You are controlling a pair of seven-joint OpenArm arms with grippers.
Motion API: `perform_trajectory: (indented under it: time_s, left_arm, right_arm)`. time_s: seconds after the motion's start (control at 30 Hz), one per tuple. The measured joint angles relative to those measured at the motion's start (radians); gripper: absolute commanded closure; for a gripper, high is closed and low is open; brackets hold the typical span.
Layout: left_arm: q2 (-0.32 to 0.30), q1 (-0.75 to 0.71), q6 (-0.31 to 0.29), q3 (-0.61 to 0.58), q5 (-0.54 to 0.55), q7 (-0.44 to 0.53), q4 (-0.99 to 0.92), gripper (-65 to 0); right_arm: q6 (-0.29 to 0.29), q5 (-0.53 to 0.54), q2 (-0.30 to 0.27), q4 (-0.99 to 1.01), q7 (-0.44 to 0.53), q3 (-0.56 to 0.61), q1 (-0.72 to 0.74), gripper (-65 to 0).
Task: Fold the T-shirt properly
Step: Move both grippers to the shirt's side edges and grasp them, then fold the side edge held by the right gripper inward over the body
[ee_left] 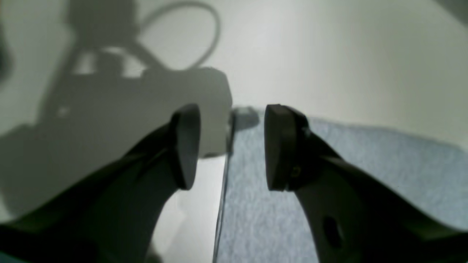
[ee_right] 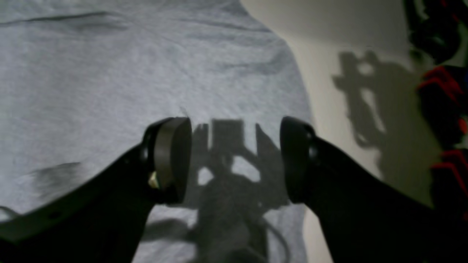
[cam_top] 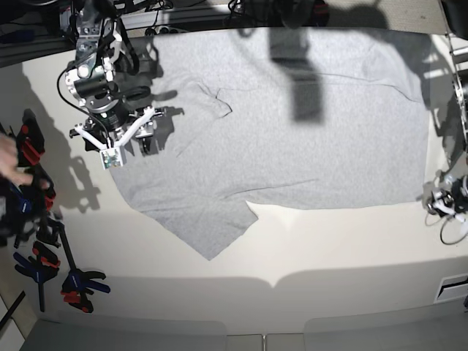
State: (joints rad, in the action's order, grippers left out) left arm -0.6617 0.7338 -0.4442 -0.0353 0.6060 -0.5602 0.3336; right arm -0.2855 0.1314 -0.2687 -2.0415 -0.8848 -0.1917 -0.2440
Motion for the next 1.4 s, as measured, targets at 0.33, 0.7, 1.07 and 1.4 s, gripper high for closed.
perform_trajectory:
  time_s: [0.33,0.7,1.07,1.4]
  left_arm:
    - [0.057,-0.067,0.051,0.002,-0.007,0.146,-0.08,-26.7]
    - [0.127,-0.079,-0.09,0.004,0.016,0.107,-0.069,-24.5]
    - [0.119,-0.079,-0.088,0.004,0.034,0.035,-0.061,0.0]
    - [0.147,-0.075,-0.092,0.004,0.045,0.018,-0.058,0.0]
  right_arm:
    - [0.0,0.027,0.0,0.0,-0.019,0.0,0.0,-35.6]
    - [0.0,0.027,0.0,0.0,-0.018,0.0,0.0,-35.6]
    - [-0.009,0.048,0.0,0.087,0.198,0.0,0.116,-35.5]
    - [-0.202,0.044,0.013,0.725,0.108,0.0,0.655,-35.5]
